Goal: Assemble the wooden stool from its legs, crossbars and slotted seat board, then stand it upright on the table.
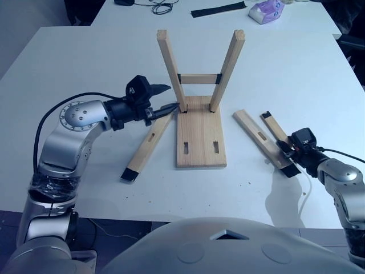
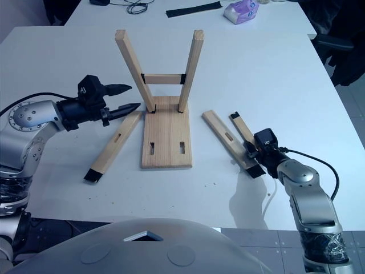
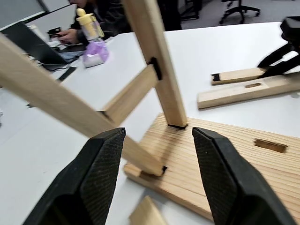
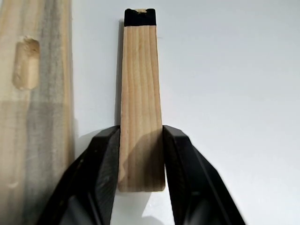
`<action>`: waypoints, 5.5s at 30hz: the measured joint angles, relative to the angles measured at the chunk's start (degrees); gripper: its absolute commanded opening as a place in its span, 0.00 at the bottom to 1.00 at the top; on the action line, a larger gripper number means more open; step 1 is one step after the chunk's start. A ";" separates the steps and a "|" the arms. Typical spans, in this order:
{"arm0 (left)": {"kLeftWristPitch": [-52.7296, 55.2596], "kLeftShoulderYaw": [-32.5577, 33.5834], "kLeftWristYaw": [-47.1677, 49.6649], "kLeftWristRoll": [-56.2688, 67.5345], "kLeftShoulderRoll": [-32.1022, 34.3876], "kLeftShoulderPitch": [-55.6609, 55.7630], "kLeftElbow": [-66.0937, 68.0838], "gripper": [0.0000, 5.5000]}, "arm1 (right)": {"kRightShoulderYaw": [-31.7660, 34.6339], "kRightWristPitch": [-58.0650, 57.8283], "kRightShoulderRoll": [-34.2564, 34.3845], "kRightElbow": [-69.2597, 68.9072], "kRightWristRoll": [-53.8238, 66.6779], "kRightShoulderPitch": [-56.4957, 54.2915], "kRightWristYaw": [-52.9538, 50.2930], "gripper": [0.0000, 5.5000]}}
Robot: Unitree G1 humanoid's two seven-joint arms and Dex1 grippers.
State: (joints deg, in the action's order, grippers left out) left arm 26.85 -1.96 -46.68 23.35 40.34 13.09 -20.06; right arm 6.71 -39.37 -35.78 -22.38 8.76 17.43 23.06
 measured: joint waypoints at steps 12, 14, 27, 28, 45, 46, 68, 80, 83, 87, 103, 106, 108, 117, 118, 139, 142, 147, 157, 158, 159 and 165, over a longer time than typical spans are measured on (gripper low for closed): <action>6.63 6.61 -2.69 12.42 -1.90 1.47 1.10 0.48 | 18.57 -5.50 -2.07 -8.35 31.95 -10.92 17.79 0.24; 9.57 8.46 -4.38 17.19 -2.04 1.82 2.84 0.48 | 21.14 -8.03 -4.55 -8.38 38.72 -11.96 21.47 0.24; 18.97 8.69 -6.71 33.90 -8.26 3.98 2.34 0.48 | 17.10 -14.60 -9.77 -3.89 62.56 -22.46 30.78 0.24; 19.69 8.72 -5.87 35.49 -9.23 4.27 1.83 0.48 | 15.69 -14.58 -9.50 -3.69 62.55 -23.10 30.80 0.24; 22.57 6.79 -4.48 44.15 -14.53 6.58 0.35 0.48 | 6.18 -13.39 -8.09 -1.47 59.84 -29.95 34.77 0.24; 22.57 6.67 -4.30 44.25 -14.89 6.65 0.30 0.48 | 6.06 -13.32 -8.08 -1.54 59.75 -29.83 34.91 0.24; 23.71 3.75 -2.31 44.97 -17.15 9.27 -0.31 0.48 | 1.42 -12.41 -4.50 -3.16 57.68 -29.69 32.78 0.24; 23.29 3.34 -3.60 43.52 -17.19 9.94 -0.35 0.25 | 0.66 -11.87 -4.16 -3.72 57.75 -29.62 32.25 0.24; 23.01 3.36 -3.93 43.06 -16.81 9.92 -0.57 0.24 | 0.66 -11.82 -3.96 -4.02 57.94 -29.31 31.99 0.24; 22.65 3.35 -4.52 42.76 -16.75 9.92 -0.49 0.24 | 0.66 -11.71 -3.86 -4.21 58.03 -29.19 31.81 0.24; 22.13 3.29 -5.86 40.36 -15.69 9.93 0.61 0.24 | -2.26 -7.18 -5.91 -5.26 48.57 -25.59 32.72 0.52; 21.79 3.41 -7.66 39.94 -14.59 10.05 0.87 0.24 | -3.09 -5.40 -7.50 -4.54 43.82 -23.44 32.99 0.53; 21.40 3.65 -9.30 38.57 -12.56 10.47 1.38 0.24 | -3.12 -4.06 -8.04 -3.74 41.46 -21.72 33.36 0.53; 19.92 5.64 -20.54 28.55 5.86 12.51 5.08 0.24 | 1.70 -1.31 -7.70 -6.01 39.31 -12.33 30.55 0.53; 19.61 5.79 -20.79 26.96 7.33 13.80 6.43 0.24 | 2.54 -1.06 -7.35 -6.84 39.26 -10.48 29.97 0.53; -26.72 -5.57 -45.55 9.03 11.40 11.54 30.72 0.24 | 6.87 1.28 -2.50 -12.77 38.22 1.35 20.34 0.53; -31.15 -9.35 -45.57 9.38 13.15 11.56 32.72 0.24 | 6.79 1.25 -2.56 -12.80 38.20 1.43 20.05 0.53; -38.80 -14.33 -45.61 9.67 15.85 11.44 36.89 0.24 | 6.87 1.13 -2.85 -13.18 38.24 2.16 20.09 0.53; -46.95 -18.07 -45.64 10.05 15.43 13.19 41.24 0.24 | 6.46 0.85 -3.46 -13.72 38.24 2.45 20.28 0.53; -47.64 -18.26 -45.64 10.05 15.40 13.12 41.44 0.24 | 6.46 0.78 -3.70 -13.72 38.24 2.45 20.40 0.53; -48.60 -18.58 -45.64 10.04 15.40 12.97 41.76 0.24 | 6.46 0.75 -3.94 -13.72 38.24 2.44 20.55 0.53; -52.81 -19.70 -45.65 8.98 14.58 12.58 45.26 0.24 | 6.12 0.68 -4.82 -13.75 38.28 2.40 21.41 0.53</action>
State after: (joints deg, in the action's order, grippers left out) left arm -25.97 -21.66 -92.33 32.34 54.92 25.67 25.20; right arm 12.83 -38.69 -40.60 -36.13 47.04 19.82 44.47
